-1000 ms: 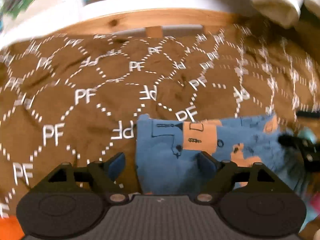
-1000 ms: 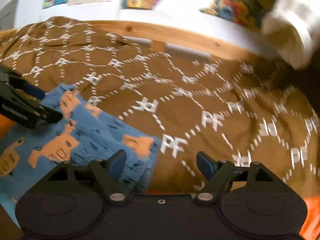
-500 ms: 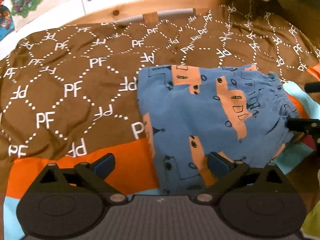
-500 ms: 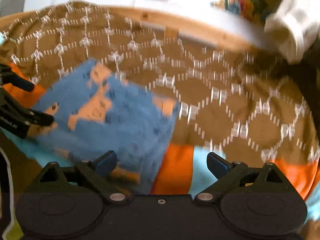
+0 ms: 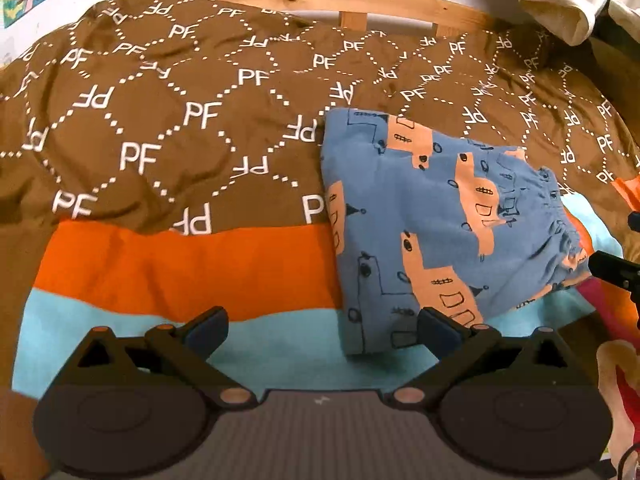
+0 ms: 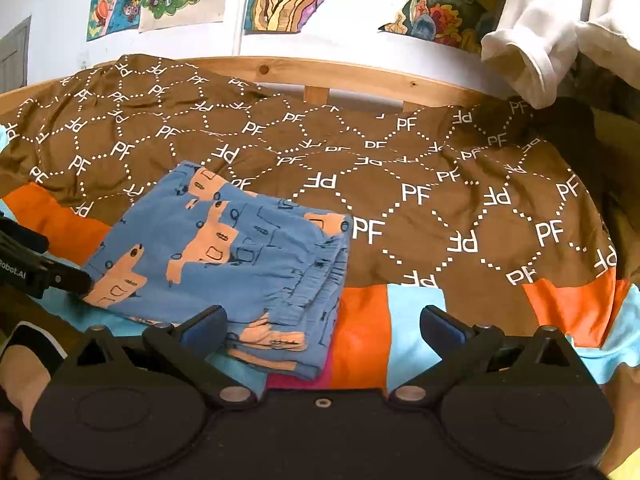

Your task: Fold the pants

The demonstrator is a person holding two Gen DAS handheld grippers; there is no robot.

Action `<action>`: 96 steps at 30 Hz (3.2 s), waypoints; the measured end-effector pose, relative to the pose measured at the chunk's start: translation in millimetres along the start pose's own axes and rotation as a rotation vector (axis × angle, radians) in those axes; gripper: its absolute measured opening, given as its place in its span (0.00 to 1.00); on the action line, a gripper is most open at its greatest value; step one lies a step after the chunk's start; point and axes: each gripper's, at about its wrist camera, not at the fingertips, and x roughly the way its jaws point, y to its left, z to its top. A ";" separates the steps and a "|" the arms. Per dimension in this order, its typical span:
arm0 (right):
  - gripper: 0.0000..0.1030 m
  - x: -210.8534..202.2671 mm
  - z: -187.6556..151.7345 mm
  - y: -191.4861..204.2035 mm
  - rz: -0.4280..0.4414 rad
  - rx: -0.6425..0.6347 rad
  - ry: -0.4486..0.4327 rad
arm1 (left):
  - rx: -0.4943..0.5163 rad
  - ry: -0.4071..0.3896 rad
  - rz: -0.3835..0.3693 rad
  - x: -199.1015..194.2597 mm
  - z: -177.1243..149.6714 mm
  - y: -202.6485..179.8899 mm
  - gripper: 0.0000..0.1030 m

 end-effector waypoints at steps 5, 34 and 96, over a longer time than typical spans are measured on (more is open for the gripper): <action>0.99 -5.8 -4.4 5.3 0.010 0.037 0.015 | -0.035 0.002 -0.004 -7.2 -3.3 5.1 1.00; 0.99 -4.0 -14.7 10.9 0.045 0.051 0.075 | 0.027 0.017 -0.056 -21.4 -7.1 3.3 1.00; 0.48 142.5 57.7 -74.4 0.457 0.237 0.189 | -0.011 0.060 -0.236 34.0 28.5 13.0 0.64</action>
